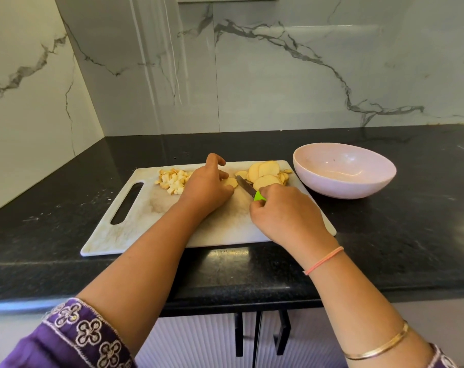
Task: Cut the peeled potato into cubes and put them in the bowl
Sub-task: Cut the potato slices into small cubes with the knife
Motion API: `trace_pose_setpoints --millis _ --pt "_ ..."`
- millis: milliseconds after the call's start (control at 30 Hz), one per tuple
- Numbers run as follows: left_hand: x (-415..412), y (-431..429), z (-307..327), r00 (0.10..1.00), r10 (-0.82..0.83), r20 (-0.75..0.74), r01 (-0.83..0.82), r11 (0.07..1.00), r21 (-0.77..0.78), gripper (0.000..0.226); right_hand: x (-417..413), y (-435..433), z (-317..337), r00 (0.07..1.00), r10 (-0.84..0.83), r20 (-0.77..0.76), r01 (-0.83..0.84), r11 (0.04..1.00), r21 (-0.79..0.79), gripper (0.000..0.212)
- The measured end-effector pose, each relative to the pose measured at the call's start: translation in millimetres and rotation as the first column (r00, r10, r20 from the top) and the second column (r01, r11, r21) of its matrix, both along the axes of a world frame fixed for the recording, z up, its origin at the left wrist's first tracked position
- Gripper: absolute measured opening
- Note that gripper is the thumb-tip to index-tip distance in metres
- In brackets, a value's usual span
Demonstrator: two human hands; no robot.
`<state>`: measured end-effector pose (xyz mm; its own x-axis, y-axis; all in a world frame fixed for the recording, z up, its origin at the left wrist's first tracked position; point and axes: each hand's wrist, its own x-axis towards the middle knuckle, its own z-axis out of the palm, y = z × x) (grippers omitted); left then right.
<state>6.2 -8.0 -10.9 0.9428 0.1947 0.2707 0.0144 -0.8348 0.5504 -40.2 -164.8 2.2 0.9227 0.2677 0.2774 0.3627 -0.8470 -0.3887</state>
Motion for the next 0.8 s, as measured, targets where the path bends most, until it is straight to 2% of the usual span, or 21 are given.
trace_pose_setpoints --millis 200,367,533,733,800 --pt "-1.8 -0.8 2.4 0.997 -0.030 -0.067 0.029 0.999 -0.014 0.048 -8.5 0.5 -0.5 0.999 -0.023 0.040 0.023 1.000 -0.010 0.023" --pt "-1.7 0.7 0.0 0.999 -0.010 -0.045 0.010 1.000 -0.015 0.049 -5.8 3.3 4.0 0.999 -0.039 0.038 0.039 0.999 0.002 0.031" --pt "-2.4 0.9 -3.0 1.000 -0.021 0.000 0.021 0.999 0.039 0.042 -4.3 6.0 3.6 1.000 -0.027 -0.002 0.027 0.999 -0.031 0.032" --pt "-1.5 4.1 -1.2 1.000 -0.012 0.001 0.012 0.996 0.084 0.026 -4.5 9.3 10.0 0.998 -0.038 0.042 0.039 0.999 -0.024 0.021" --pt "-0.8 2.6 -2.3 1.000 -0.015 -0.004 0.015 0.995 0.097 0.023 -2.0 12.7 14.1 0.999 -0.023 0.029 0.024 0.998 -0.050 0.025"
